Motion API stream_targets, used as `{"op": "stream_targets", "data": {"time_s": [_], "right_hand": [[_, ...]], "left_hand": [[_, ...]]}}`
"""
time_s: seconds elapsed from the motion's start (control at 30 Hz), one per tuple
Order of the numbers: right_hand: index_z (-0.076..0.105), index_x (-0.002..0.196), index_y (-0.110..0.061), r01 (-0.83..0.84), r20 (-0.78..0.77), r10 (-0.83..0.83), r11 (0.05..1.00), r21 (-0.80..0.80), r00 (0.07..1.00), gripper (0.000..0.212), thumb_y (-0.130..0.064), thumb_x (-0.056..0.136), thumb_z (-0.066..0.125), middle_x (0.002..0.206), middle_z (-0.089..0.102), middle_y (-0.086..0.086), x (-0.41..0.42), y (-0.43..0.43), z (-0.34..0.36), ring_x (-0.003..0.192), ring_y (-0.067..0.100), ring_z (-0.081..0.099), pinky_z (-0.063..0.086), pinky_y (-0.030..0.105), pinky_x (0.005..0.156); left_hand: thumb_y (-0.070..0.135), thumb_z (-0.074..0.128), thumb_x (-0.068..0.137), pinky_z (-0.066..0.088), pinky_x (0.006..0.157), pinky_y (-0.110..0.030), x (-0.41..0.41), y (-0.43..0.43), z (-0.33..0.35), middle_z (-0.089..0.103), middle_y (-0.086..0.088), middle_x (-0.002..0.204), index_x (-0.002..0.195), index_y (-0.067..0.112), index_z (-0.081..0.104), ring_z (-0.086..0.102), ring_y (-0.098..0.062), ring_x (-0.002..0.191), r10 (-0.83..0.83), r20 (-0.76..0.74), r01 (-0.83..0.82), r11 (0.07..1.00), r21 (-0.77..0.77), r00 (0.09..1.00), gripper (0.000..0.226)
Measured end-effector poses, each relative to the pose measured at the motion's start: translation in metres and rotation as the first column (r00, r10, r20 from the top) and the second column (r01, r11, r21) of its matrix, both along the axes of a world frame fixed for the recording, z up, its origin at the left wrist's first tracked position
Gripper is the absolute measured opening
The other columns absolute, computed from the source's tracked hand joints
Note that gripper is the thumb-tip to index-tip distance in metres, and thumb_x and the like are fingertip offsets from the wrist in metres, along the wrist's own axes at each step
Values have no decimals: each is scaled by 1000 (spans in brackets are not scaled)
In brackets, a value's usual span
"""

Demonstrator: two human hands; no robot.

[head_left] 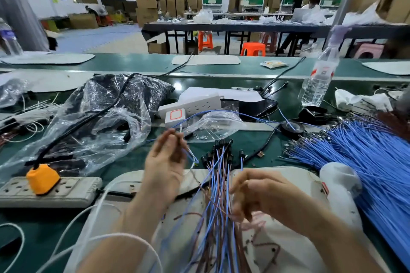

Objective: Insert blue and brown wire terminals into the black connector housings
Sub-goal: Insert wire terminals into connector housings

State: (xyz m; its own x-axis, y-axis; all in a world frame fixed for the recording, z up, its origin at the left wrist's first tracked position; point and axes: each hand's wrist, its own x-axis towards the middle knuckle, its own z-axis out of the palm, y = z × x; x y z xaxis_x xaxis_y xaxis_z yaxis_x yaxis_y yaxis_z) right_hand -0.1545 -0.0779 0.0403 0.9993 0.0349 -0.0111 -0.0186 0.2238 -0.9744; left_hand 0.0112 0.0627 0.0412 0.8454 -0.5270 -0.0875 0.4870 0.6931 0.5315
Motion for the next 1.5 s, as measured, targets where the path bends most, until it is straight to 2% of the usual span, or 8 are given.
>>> {"op": "stream_targets", "data": {"time_s": [0.17,0.33,0.47,0.6,0.7,0.8,1.1,1.5], "right_hand": [[59,78,-2,423,113,-408,855,-300,906,26,-21,75,76,55,57,6,12,18,-10,43,10,43,35,17,43],[69,71,-11,469,245,-403,692,-549,882,13,-12,84,72,54,55,10,14,17,-16,48,9,44,36,23,49],[61,61,-22,546,338,-452,485,-683,825,24,-12,80,72,56,57,-9,16,17,-22,50,1,46,35,14,52],[72,77,-26,644,476,-500,242,-725,724,13,-16,76,80,69,57,-10,19,14,-23,60,2,51,35,11,60],[70,82,-24,751,587,-475,326,-574,655,14,-22,74,80,78,62,-10,18,15,-20,57,7,57,43,12,57],[69,79,-19,778,639,-447,408,-478,626,10,-13,75,76,73,65,-9,16,20,-19,59,6,64,52,19,57],[68,79,-2,752,610,-443,439,-492,657,12,-12,74,71,66,66,-2,19,26,-26,60,0,60,49,12,59],[68,84,-6,751,624,-422,434,-498,658,12,-7,72,69,74,69,1,18,27,-25,67,9,65,53,17,64]], "left_hand": [[3,63,70,55,60,-22,-60,-16,-10,68,-10,76,85,4,63,64,-15,62,-316,245,286,947,149,917,15],[1,61,69,54,63,-19,-50,-17,-10,69,-8,75,88,2,61,65,-12,65,-166,274,123,978,168,947,19],[6,60,71,54,69,-17,-33,-16,-10,71,-2,74,98,5,62,68,-10,70,44,249,-84,985,150,967,27],[19,73,78,52,78,-20,-44,-12,-21,71,2,91,95,24,70,68,-14,86,8,750,-345,891,294,661,18],[23,73,79,54,81,-32,-53,-12,-25,64,6,101,93,24,70,66,-20,93,-36,920,-431,876,217,390,14],[22,75,79,54,81,-35,-57,-11,-23,63,6,100,92,22,68,64,-17,94,-66,953,-473,857,206,296,15],[15,77,74,52,72,-32,-61,-9,-19,62,-3,89,85,5,71,61,-17,79,-124,941,-441,859,261,315,17],[13,77,74,49,76,-24,-60,-8,-20,60,-2,90,86,7,71,60,-13,81,-157,943,-424,863,275,293,14]]}}
